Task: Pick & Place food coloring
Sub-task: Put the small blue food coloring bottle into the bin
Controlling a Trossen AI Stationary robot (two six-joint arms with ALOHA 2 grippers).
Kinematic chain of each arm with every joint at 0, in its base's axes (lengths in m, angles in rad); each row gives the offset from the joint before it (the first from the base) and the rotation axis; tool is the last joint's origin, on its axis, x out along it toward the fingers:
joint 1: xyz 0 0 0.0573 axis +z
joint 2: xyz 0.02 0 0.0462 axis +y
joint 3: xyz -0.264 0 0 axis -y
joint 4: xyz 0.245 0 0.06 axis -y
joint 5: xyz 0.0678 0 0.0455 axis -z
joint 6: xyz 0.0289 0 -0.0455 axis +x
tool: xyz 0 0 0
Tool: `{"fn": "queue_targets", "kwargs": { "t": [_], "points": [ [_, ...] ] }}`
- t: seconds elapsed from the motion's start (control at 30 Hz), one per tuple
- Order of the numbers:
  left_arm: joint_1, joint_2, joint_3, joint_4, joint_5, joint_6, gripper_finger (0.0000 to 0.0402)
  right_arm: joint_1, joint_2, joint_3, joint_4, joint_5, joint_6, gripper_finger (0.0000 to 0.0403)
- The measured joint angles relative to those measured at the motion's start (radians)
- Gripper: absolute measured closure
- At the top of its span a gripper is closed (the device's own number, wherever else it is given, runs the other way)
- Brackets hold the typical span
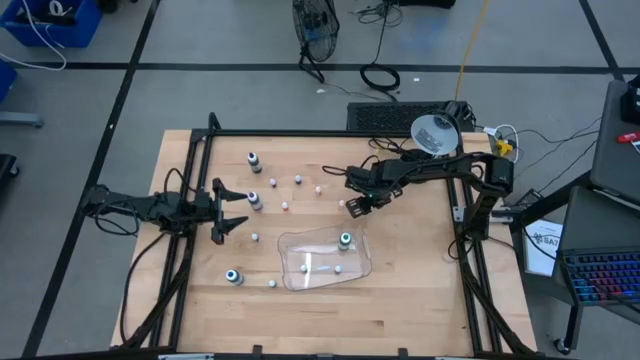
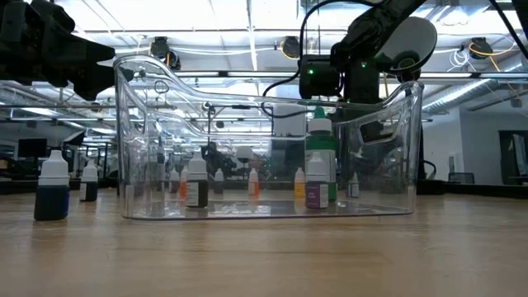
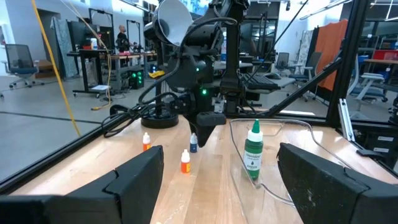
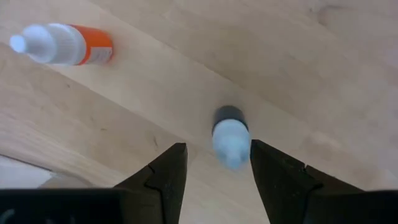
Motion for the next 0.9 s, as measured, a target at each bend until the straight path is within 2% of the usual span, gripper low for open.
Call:
{"fn": "queue_targets", "kwargs": {
  "t": [0.2,0.57,0.9],
  "points": [
    [0.000,0.000,0.000,0.000,0.000,0.000,0.0092,-0.006,-0.001,0.000,0.056,0.000,-0.002,0.0236],
    [0.000,0.000,0.000,0.000,0.000,0.000,0.0091,-0.006,-0.001,0.000,0.057,0.000,-0.016,0.0237],
    [0.000,0.000,0.000,0.000,0.000,0.000,0.0091,-0.006,-0.001,0.000,0.058,0.004,-0.069,0.0285]
  ]
}}
